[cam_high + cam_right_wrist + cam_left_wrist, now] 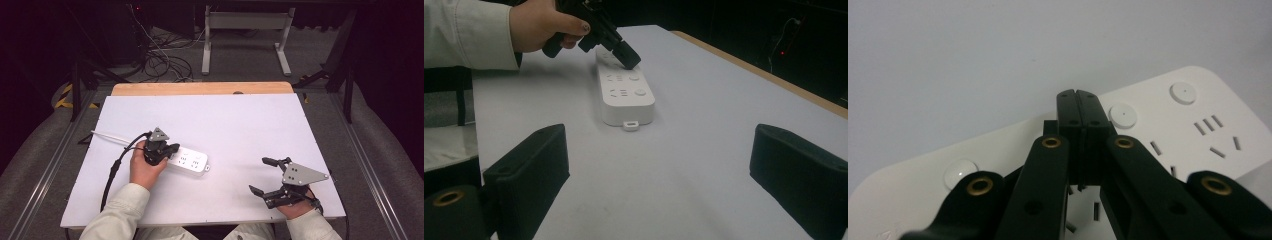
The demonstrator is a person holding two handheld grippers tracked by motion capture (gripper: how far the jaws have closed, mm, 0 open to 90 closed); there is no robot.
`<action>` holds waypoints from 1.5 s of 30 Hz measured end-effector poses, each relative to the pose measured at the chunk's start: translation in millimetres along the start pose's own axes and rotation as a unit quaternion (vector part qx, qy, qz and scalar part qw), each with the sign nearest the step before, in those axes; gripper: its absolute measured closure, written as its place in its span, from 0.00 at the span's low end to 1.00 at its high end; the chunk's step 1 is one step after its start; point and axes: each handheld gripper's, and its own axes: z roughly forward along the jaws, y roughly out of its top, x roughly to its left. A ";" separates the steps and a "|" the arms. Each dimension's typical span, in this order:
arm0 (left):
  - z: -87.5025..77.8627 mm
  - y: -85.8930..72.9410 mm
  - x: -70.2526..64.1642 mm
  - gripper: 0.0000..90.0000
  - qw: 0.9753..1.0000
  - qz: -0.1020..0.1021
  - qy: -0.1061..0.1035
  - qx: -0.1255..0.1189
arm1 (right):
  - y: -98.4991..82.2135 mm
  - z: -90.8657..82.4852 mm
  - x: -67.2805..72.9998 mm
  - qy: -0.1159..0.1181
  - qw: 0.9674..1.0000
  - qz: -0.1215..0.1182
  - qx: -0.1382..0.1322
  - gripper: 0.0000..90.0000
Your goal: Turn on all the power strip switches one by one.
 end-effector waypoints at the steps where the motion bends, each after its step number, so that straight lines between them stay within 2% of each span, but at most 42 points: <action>1: 0.0 0.0 0.0 1.00 1.000 0.000 0.000 0.000 | 0.0 -0.1 0.1 -0.001 1.000 0.000 0.001 0.10; 2: 0.0 1.3 -2.8 1.00 1.000 0.008 0.012 0.006 | 0.0 -0.1 0.1 -0.001 1.000 0.000 0.001 0.10; 3: 0.4 2.1 -4.2 1.00 1.000 0.010 0.014 0.007 | 0.1 -0.3 0.3 -0.001 1.000 0.000 0.000 0.10; 7: 0.1 1.0 -2.1 1.00 1.000 0.003 0.009 0.004 | -0.2 -1.6 0.3 -0.001 1.000 0.002 -0.001 0.10; 8: -0.2 1.0 -2.6 1.00 1.000 0.005 0.015 0.004 | -0.2 -1.7 0.2 -0.001 1.000 0.002 -0.001 0.10; 15: 0.3 0.1 -4.0 1.00 1.000 0.004 0.017 -0.001 | -0.2 -1.4 -0.2 -0.001 1.000 0.001 0.000 0.10; 21: -3.2 -0.3 -0.3 1.00 0.999 0.002 0.037 -0.001 | -0.3 -1.3 -0.1 0.000 1.000 0.001 0.000 0.10; 26: -2.9 -1.4 1.1 1.00 1.000 -0.001 0.031 -0.001 | -0.2 -1.0 -0.1 0.000 1.000 -0.001 -0.001 0.10; 28: -2.2 -1.5 0.3 1.00 0.999 0.005 0.035 -0.002 | -0.2 -0.7 -0.1 0.001 1.000 -0.001 0.000 0.10; 35: -1.5 -2.9 1.2 1.00 1.000 -0.002 0.031 0.000 | -0.2 -0.8 0.5 0.001 1.000 0.000 -0.001 0.10; 39: -1.2 -5.7 5.1 1.00 1.000 -0.012 0.022 -0.009 | -0.1 -1.0 1.3 0.001 1.000 0.001 0.000 0.10; 40: -0.1 -6.2 5.0 1.00 1.000 -0.021 0.017 -0.007 | -0.2 -0.9 1.2 0.001 1.000 0.001 0.000 0.10; 43: 0.4 -6.3 5.2 1.00 1.000 -0.022 0.016 -0.009 | -0.1 -0.7 1.4 0.000 1.000 0.001 0.002 0.10; 44: -0.1 -5.8 7.2 1.00 1.000 -0.017 0.022 -0.008 | 0.0 -0.6 1.4 0.000 1.000 -0.001 0.000 0.10; 45: 0.2 -6.3 6.7 1.00 1.000 -0.025 0.011 -0.011 | 0.0 -0.6 1.4 0.000 1.000 -0.001 0.000 0.10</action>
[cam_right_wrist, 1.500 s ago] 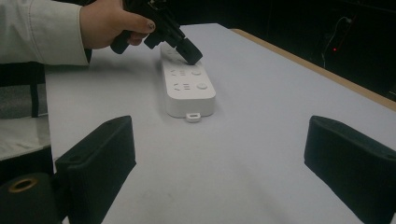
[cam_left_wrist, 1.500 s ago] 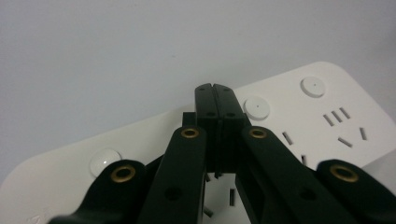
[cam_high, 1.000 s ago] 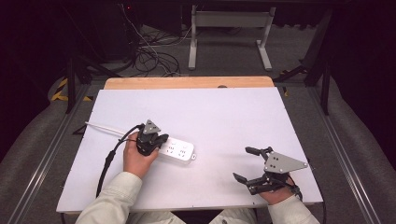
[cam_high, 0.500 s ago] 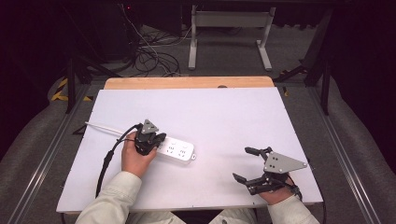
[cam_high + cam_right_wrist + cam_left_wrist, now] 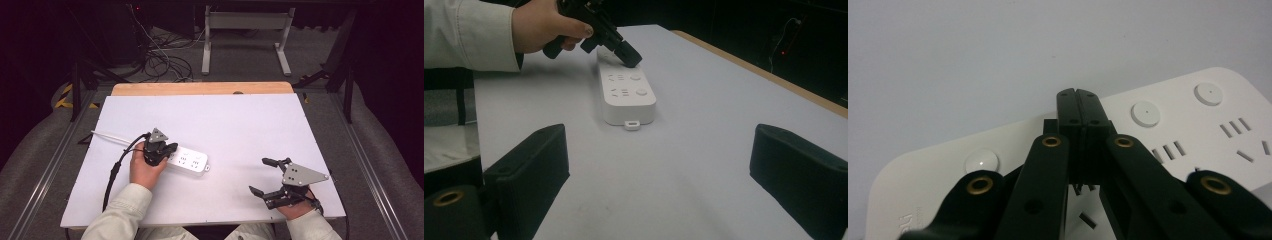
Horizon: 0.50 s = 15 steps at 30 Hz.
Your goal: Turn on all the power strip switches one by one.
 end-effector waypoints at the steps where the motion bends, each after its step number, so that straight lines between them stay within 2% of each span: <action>1: -2.2 -0.5 -4.3 1.00 1.000 0.012 0.005 -0.006 | 0.2 -0.4 0.3 -0.001 1.000 -0.001 0.000 0.10; 3: -4.2 1.4 -5.8 1.00 1.000 0.012 0.008 -0.008 | 0.2 -1.0 -0.2 -0.001 1.000 0.001 0.000 0.10; 5: -14.0 11.4 -11.8 1.00 1.000 0.021 0.009 -0.021 | 0.0 -0.7 -1.3 -0.002 1.000 0.002 -0.001 0.10; 9: -20.1 16.6 -17.4 1.00 0.999 0.027 0.008 -0.024 | -0.5 -0.4 -1.6 -0.001 1.000 0.002 0.001 0.10; 15: -18.9 16.6 -20.5 1.00 1.000 0.019 -0.006 -0.019 | 0.3 -2.1 -0.4 -0.001 1.000 0.000 -0.002 0.10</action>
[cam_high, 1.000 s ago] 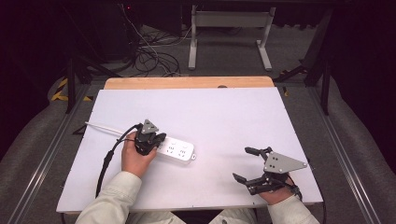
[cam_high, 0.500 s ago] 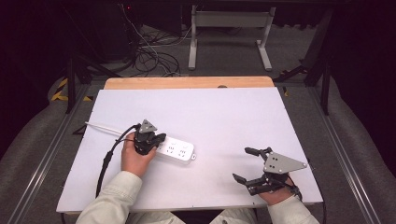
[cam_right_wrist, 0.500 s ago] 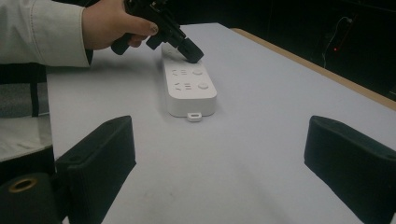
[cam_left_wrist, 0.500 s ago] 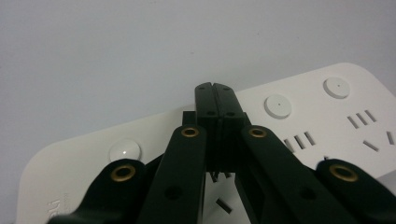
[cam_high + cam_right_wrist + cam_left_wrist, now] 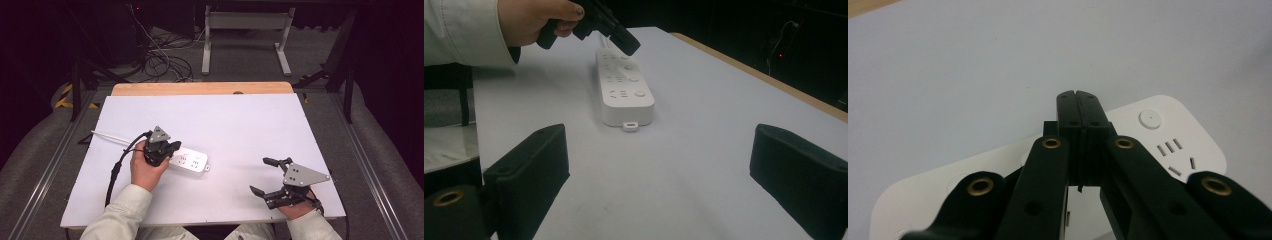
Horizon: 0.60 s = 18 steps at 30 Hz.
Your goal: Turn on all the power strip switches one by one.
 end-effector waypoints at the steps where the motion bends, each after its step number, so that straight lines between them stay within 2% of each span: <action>1: 0.3 0.3 -0.5 1.00 1.000 0.001 0.001 0.000 | -0.1 0.4 -0.2 -0.001 1.000 0.000 0.000 0.10; 11: 15.9 -0.5 -13.4 1.00 1.000 0.018 -0.016 0.016 | 0.0 0.6 -0.5 0.000 1.000 -0.001 0.000 0.10; 18: 25.0 -2.4 -15.1 1.00 0.999 0.021 -0.008 0.028 | -0.2 0.6 -0.6 0.000 1.000 -0.001 0.000 0.10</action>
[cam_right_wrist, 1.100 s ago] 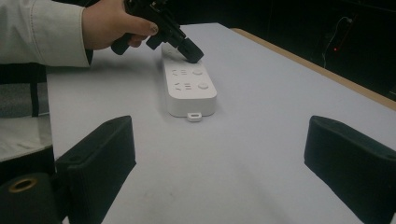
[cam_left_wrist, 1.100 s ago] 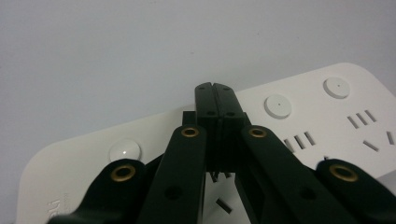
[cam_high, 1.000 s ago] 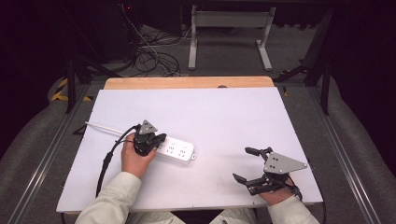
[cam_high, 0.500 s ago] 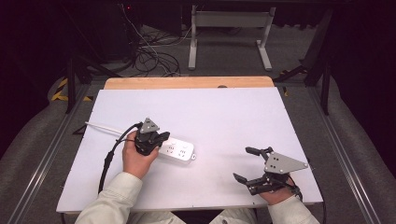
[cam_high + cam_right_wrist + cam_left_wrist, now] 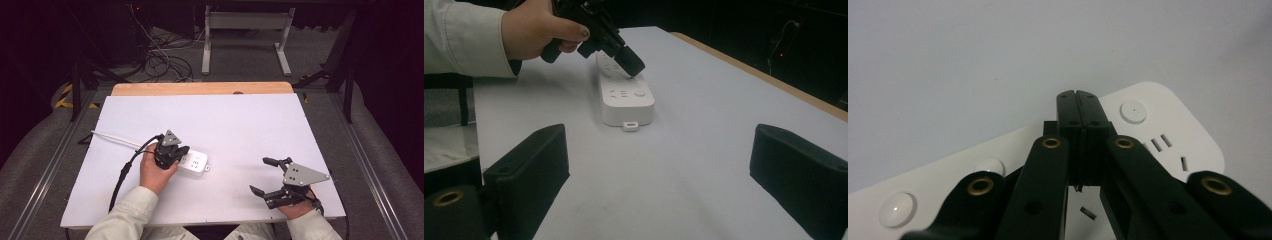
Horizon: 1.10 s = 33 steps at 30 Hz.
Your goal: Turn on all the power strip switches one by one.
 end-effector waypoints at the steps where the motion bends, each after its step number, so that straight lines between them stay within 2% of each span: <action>1: 0.6 -0.2 0.1 1.00 1.000 -0.001 -0.002 0.000 | 0.0 -0.2 0.3 0.001 1.000 0.001 0.001 0.10; 10: 2.1 -1.1 0.3 1.00 1.000 -0.005 0.001 -0.002 | -0.2 0.2 -0.2 0.001 1.000 0.000 0.000 0.10; 21: 4.0 -3.5 -1.5 1.00 1.000 0.014 0.005 -0.007 | -0.2 0.2 0.6 0.002 1.000 0.002 0.002 0.10; 28: 4.7 -4.8 -1.4 1.00 1.000 0.013 0.006 -0.010 | -0.2 0.2 0.7 0.002 1.000 0.002 0.002 0.10; 31: 5.4 -5.9 -0.6 1.00 1.000 -0.001 -0.001 -0.013 | -0.2 0.5 1.0 0.002 1.000 0.002 0.001 0.10; 33: 5.1 -5.5 -0.8 1.00 1.000 0.004 0.004 -0.010 | -0.1 0.8 1.0 0.002 1.000 0.000 0.001 0.10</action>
